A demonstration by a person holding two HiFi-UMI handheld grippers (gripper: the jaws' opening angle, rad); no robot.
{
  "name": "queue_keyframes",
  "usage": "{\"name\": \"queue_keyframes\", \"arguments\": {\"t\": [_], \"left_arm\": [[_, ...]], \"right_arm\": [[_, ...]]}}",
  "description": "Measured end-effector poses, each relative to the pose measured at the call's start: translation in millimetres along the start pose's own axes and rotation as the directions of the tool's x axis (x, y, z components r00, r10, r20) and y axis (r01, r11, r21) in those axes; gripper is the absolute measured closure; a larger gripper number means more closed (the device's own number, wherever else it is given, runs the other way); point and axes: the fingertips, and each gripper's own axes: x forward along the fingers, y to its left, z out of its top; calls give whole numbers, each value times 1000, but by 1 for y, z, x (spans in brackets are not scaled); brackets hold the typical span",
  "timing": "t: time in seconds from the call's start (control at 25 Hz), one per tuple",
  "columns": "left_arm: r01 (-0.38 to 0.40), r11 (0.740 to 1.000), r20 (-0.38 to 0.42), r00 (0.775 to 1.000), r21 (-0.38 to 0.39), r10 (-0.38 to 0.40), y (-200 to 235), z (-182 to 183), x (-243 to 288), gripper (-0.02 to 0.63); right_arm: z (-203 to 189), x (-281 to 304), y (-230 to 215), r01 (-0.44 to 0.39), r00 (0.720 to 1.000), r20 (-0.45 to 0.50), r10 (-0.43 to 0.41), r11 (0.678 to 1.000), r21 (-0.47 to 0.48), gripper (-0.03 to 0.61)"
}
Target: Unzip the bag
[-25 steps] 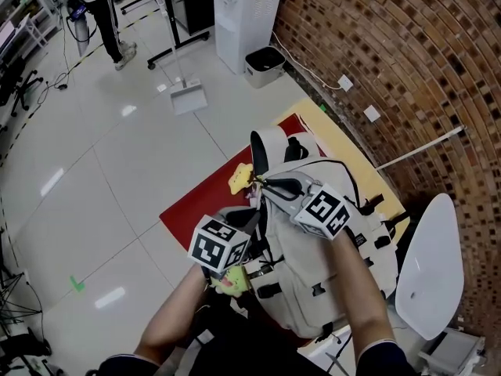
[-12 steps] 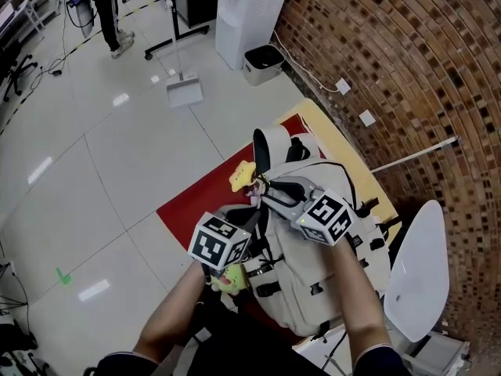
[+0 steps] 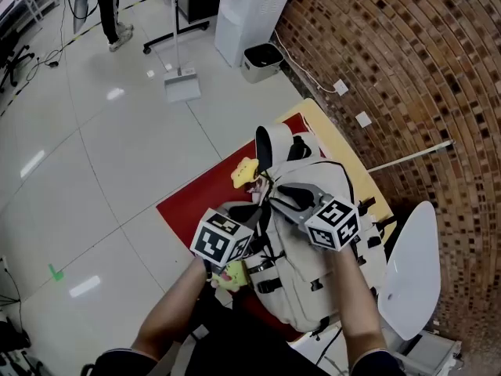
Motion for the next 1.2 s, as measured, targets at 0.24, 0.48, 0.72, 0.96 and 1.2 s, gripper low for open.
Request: {"name": "queue_keyframes", "arguments": {"t": [0.24, 0.48, 0.72, 0.96, 1.2], "left_arm": [[19, 1000, 5, 1000, 8, -19, -6, 2, 1, 606], [36, 999, -2, 999, 8, -36, -4, 0, 1, 605], [62, 998, 15, 998, -22, -62, 1, 5, -5, 605], [11, 999, 13, 1000, -48, -11, 2, 8, -10, 606], [-23, 998, -16, 1000, -55, 23, 6, -1, -15, 606]], "right_arm": [[-4, 15, 0, -2, 1000, -11, 3, 995, 103, 419], [2, 19, 9, 8, 1000, -17, -8, 1000, 13, 548], [13, 17, 14, 1, 1000, 16, 2, 975, -221, 555], [24, 15, 4, -59, 989, 116, 88, 969, -240, 555], [33, 9, -34, -20, 974, 222, 46, 993, -118, 557]]}}
